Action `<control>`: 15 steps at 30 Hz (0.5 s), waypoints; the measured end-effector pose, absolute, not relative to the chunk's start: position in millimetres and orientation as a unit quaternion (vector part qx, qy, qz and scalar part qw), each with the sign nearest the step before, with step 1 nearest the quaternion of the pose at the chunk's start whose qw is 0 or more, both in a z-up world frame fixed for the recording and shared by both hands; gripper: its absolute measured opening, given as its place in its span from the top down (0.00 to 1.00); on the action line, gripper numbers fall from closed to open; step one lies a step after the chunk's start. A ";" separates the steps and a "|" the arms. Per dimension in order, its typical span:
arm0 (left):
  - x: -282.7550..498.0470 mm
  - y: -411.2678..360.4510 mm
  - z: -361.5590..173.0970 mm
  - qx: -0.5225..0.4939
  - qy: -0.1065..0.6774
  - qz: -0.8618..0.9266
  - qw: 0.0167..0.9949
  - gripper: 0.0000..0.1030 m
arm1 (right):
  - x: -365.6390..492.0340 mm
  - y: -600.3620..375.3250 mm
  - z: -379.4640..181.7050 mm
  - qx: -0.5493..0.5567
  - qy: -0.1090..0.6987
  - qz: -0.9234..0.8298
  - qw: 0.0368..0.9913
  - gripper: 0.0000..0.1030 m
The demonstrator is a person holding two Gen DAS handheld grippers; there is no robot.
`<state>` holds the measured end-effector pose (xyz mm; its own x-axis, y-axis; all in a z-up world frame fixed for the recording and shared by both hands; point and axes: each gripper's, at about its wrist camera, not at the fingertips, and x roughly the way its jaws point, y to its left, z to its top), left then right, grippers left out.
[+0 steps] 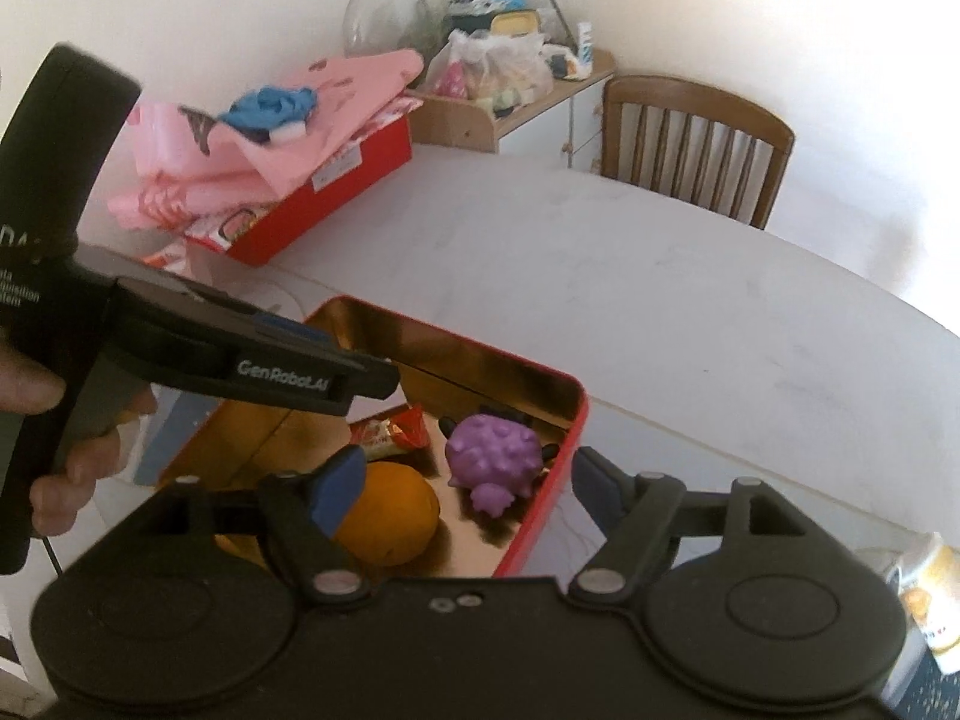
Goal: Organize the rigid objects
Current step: 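Open the left gripper inside the tin while the right gripper releases the purple ball there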
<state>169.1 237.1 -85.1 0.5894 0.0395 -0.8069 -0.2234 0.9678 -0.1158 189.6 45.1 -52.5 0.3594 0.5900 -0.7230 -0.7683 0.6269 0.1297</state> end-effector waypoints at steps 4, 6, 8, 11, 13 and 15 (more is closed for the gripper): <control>159.5 228.1 -74.1 -0.097 0.434 0.068 0.893 0.47 | 181.6 30.2 -41.2 -0.099 0.374 0.413 0.824 0.20; 155.7 222.6 -69.8 -0.096 0.431 0.065 0.895 0.46 | 177.4 21.8 -35.8 -0.094 0.368 0.412 0.828 0.17; 152.0 217.2 -65.4 -0.097 0.426 0.058 0.898 0.46 | 174.0 13.0 -31.0 -0.085 0.365 0.411 0.831 0.15; 146.2 205.9 -58.1 -0.090 0.418 0.049 0.903 0.40 | 168.0 -3.8 -23.5 -0.072 0.358 0.406 0.838 0.07; 142.2 197.8 -53.4 -0.086 0.411 0.045 0.906 0.34 | 164.1 -14.6 -19.9 -0.067 0.353 0.403 0.842 0.05; 138.7 189.9 -49.2 -0.085 0.404 0.041 0.910 0.30 | 161.6 -27.5 -17.2 -0.062 0.350 0.398 0.846 0.02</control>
<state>138.7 189.9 -49.2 0.6703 0.0054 -0.7421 -0.1425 0.9823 -0.1215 161.6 -27.5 -17.2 0.4383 0.6293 -0.6417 -0.7167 0.6756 0.1730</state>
